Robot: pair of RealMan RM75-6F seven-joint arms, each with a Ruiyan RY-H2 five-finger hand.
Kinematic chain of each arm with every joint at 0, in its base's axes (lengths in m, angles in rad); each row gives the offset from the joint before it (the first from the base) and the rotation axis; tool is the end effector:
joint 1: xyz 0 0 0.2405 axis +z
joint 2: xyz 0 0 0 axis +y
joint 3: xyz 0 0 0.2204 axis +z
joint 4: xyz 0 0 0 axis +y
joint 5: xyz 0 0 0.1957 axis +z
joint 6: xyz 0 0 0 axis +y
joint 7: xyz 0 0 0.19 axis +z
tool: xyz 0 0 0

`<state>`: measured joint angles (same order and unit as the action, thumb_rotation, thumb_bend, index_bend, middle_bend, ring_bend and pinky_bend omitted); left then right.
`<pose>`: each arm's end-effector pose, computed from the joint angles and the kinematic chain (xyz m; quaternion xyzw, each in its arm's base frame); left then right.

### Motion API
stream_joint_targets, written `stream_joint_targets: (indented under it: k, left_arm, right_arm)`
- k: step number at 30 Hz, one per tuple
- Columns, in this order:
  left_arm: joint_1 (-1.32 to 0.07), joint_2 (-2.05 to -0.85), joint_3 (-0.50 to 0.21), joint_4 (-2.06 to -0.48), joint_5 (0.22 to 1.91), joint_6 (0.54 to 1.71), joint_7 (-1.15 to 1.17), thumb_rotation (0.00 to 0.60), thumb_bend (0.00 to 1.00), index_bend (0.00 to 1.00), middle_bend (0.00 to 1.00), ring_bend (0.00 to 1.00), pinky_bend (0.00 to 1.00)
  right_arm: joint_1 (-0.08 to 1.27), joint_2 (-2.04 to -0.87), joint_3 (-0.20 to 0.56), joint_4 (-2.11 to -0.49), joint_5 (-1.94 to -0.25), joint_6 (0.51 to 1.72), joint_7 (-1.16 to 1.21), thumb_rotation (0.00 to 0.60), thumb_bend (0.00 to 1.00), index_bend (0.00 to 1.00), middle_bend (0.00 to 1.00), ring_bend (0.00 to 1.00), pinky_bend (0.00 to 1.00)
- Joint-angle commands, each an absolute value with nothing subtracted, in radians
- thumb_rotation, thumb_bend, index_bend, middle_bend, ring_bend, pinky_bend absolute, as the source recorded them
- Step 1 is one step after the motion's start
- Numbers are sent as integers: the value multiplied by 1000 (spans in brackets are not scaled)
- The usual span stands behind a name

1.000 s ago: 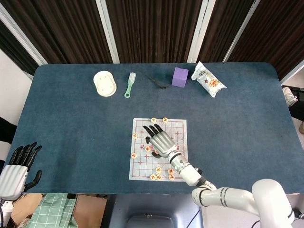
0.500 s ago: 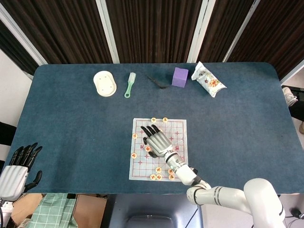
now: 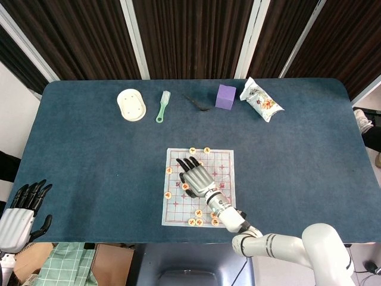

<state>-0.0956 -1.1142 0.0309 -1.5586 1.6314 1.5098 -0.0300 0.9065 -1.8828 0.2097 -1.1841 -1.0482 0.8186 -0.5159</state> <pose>-0.2650 0.2091 0.1424 -0.6494 -0.3646 -0.3878 0.5431 -0.0550 -0.3540 -0.1170 0.8089 -0.3240 0.3243 0.3683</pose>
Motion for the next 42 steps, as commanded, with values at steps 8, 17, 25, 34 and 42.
stream_joint_targets:
  k: [8, 17, 25, 34, 42]
  left_arm:
    - [-96, -1115, 32, -1558, 1631, 1507, -25, 600, 452, 0, 0, 0, 13]
    - [-95, -1125, 36, -1561, 1641, 1508, -5, 600, 452, 0, 0, 0, 12]
    - [-104, -1134, 43, -1566, 1652, 1490, 18, 600, 452, 0, 0, 0, 13]
    - [-107, -1131, 42, -1568, 1649, 1487, 11, 600, 453, 0, 0, 0, 13]
    - [-111, -1122, 56, -1560, 1678, 1490, -32, 600, 453, 0, 0, 0, 13]
  right_arm:
    - [871, -1807, 186, -1300, -1118, 871, -461, 600, 476, 648, 74, 0, 0]
    - [804, -1662, 84, -1453, -1209, 906, -451, 600, 476, 648, 74, 0, 0]
    - [777, -1637, 27, -1480, -1243, 920, -500, 600, 476, 642, 74, 0, 0]
    - [769, -1644, 26, -1491, -1233, 918, -535, 600, 476, 613, 73, 0, 0]
    - [771, -1658, 30, -1484, -1218, 904, -552, 600, 476, 525, 73, 0, 0]
